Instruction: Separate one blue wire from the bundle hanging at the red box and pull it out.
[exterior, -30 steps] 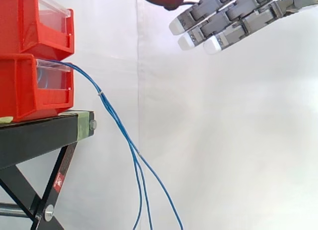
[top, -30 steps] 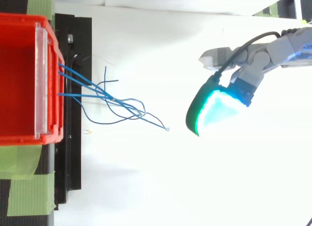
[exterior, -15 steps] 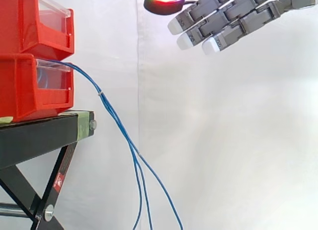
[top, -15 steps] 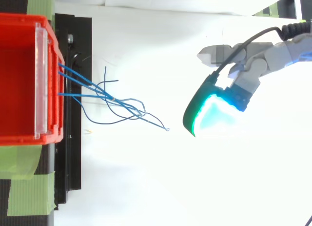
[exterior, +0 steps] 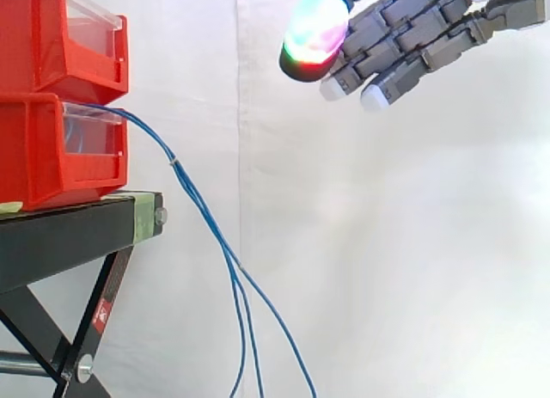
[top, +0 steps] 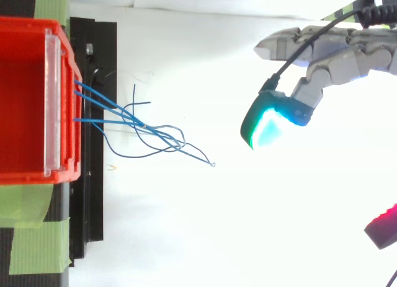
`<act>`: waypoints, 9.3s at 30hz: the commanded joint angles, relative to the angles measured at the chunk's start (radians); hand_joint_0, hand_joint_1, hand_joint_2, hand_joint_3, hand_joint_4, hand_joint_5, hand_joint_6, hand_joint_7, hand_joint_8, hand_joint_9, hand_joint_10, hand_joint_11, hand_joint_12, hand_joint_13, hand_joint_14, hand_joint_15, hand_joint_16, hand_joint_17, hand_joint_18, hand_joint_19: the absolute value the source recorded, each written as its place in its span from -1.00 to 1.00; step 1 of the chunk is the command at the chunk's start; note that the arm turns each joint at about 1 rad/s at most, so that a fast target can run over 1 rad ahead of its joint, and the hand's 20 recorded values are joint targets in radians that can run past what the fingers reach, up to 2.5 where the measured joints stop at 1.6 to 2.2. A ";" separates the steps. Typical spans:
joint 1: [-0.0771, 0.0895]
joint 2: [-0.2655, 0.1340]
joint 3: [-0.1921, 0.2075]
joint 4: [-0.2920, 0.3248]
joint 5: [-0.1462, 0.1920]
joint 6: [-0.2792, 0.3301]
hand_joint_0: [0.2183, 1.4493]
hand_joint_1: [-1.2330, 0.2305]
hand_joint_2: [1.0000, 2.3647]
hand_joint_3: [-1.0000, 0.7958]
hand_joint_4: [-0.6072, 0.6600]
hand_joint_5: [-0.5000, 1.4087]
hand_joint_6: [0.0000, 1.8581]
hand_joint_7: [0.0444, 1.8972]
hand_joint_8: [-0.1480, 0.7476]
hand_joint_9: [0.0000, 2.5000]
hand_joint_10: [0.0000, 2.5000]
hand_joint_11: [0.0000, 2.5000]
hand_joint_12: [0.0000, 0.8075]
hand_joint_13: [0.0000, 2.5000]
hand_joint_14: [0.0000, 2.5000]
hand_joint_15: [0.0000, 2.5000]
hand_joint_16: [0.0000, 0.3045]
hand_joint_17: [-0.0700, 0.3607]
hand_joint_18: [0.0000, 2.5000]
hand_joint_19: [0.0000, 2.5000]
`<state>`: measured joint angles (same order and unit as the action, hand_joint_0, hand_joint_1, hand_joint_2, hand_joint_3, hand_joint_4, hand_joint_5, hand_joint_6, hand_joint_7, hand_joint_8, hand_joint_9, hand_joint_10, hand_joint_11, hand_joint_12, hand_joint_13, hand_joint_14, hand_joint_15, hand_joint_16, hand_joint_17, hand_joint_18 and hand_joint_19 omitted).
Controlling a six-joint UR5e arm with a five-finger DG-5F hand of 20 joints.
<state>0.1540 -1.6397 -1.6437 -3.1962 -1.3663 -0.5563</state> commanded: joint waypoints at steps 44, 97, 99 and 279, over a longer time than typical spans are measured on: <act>0.010 -0.149 -0.194 0.657 0.211 -0.214 -0.54 -0.16 -1.00 -0.44 0.49 -0.70 -0.46 -0.11 0.05 -0.80 -1.00 -0.83 -0.02 -0.81 -0.99 -0.81 -0.61 -0.05 -0.80 -0.67; 0.073 -0.437 -0.212 1.122 0.322 -0.139 -0.49 -0.19 -1.00 -0.44 0.51 -0.69 -0.46 -0.03 0.03 -0.78 -1.00 -0.80 -0.03 -0.77 -0.99 -0.79 -0.62 -0.07 -0.76 -0.65; 0.073 -0.437 -0.212 1.122 0.322 -0.137 -0.49 -0.19 -1.00 -0.44 0.51 -0.69 -0.46 -0.02 0.03 -0.78 -1.00 -0.80 -0.03 -0.76 -0.99 -0.79 -0.62 -0.07 -0.76 -0.65; 0.044 -0.313 -0.117 0.593 0.157 0.662 -0.29 -0.32 -0.96 0.01 0.30 -0.68 -0.14 0.05 0.10 -0.37 -0.99 -0.35 -0.17 -0.22 0.45 -0.02 -0.73 -0.25 0.01 0.29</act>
<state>0.1979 -1.9829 -1.7610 -2.5657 -1.2113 0.1600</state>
